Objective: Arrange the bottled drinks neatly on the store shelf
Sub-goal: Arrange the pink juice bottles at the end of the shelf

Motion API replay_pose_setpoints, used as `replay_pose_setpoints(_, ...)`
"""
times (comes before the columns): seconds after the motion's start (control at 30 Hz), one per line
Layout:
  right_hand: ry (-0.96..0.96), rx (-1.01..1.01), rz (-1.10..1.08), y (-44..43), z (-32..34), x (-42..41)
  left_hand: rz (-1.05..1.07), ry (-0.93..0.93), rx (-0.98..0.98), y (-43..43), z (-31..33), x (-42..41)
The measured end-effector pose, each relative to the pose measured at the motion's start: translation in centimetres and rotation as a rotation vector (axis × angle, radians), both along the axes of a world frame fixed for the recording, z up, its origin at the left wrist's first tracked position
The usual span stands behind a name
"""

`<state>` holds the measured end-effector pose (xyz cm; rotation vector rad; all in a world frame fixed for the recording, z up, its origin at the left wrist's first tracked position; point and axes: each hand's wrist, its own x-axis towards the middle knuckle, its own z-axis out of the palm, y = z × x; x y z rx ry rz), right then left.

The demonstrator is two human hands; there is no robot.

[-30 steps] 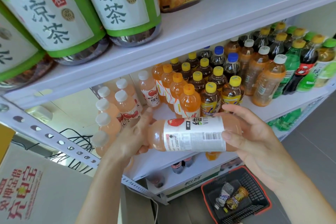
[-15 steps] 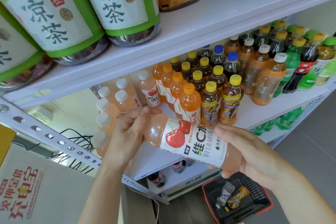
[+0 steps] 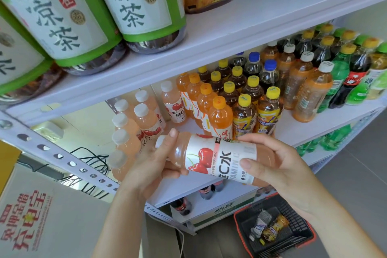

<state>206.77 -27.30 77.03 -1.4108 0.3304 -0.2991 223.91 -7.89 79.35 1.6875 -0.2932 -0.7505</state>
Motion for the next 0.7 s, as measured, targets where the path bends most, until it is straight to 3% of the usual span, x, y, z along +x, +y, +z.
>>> replay_pose_setpoints(0.2,-0.087,0.040,-0.105,-0.6,-0.5,0.3,0.086,0.100,-0.249,-0.8,-1.0,-0.5)
replay_pose_setpoints(0.37,-0.137,0.270,-0.069,-0.7,-0.6,0.6,0.143,0.115,-0.303,-1.0,-1.8,-0.7)
replay_pose_setpoints(0.53,-0.085,0.214,-0.046,-0.7,-1.2,0.8,0.137,0.159,-0.314,-0.5,-2.7,0.0)
replay_pose_setpoints(0.63,-0.107,0.204,-0.007,-0.6,-2.0,1.1,0.190,0.191,-0.174,-0.2,-2.8,1.1)
replay_pose_setpoints(0.7,-0.110,0.176,0.003,-0.6,-2.5,1.4,0.128,0.052,0.058,0.3,-2.6,1.6)
